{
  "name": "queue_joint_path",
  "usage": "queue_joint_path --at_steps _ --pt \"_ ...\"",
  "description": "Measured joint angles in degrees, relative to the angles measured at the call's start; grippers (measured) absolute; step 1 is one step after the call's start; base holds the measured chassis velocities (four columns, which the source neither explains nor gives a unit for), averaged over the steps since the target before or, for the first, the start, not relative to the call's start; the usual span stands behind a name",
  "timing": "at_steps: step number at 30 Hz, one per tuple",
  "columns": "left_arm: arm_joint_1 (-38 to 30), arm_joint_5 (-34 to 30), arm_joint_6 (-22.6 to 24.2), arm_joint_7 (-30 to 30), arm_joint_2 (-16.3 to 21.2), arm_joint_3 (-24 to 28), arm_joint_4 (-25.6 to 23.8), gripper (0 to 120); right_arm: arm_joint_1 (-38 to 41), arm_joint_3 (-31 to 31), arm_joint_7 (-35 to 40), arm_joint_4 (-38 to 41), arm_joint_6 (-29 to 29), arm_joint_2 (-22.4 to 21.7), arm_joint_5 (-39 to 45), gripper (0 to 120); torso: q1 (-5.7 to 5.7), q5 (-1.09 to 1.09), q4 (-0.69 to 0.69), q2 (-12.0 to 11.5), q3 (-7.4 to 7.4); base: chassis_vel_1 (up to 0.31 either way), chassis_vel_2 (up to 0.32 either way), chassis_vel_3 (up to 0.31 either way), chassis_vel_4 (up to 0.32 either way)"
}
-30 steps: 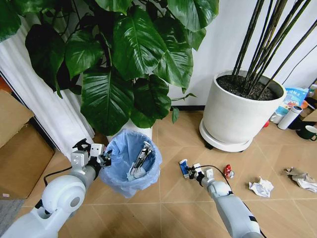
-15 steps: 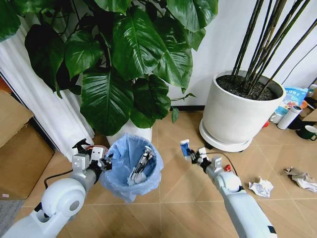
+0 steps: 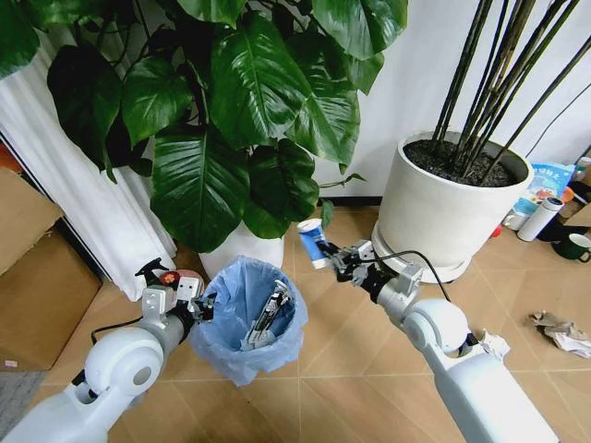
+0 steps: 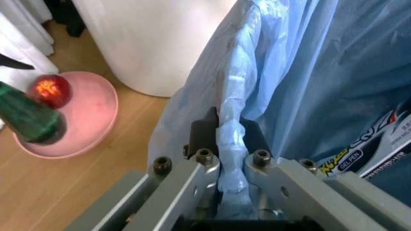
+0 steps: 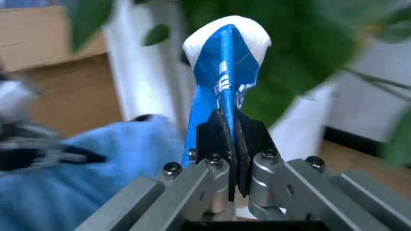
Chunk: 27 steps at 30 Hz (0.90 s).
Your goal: Pick up the trash bin and place the garbage on the floor into it.
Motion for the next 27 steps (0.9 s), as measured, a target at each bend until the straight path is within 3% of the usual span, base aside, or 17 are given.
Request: queue_joint_path --at_steps 8,12,15,19,27 --pt "-0.44 -0.08 0.03 0.08 -0.96 0.15 0.31 0 4.68 -10.72 1.36 -0.93 -2.06 -0.15 0.1 0 0.0 0.0 0.01 0.0 0.01 0.0 0.0 0.0 0.0" --pt "-0.35 -0.14 0.03 0.05 -0.94 -0.23 0.16 0 5.93 -12.71 1.8 -2.21 -2.45 0.46 -0.35 0 0.0 0.0 0.01 0.0 0.0 0.0 0.0 0.0 0.0" --pt "-0.25 -0.23 0.02 0.02 -0.9 -0.66 0.06 0 6.91 -14.08 2.38 -3.01 -3.32 1.67 -0.59 18 0.0 0.0 0.01 0.0 0.0 0.0 0.0 0.0 0.0" --pt "-0.24 -0.24 0.01 -0.01 -1.0 -0.67 0.05 0 7.05 -14.38 2.4 -3.05 -3.6 2.0 -0.63 26 0.0 0.0 0.01 0.0 0.01 0.0 0.0 0.0 0.0" --pt "-0.2 -0.19 -0.07 -0.17 -1.14 -0.77 -0.06 0 6.45 -13.44 2.46 -2.53 -2.86 2.21 -0.94 61 0.0 0.0 0.0 0.0 0.0 0.0 0.0 0.0 0.0"
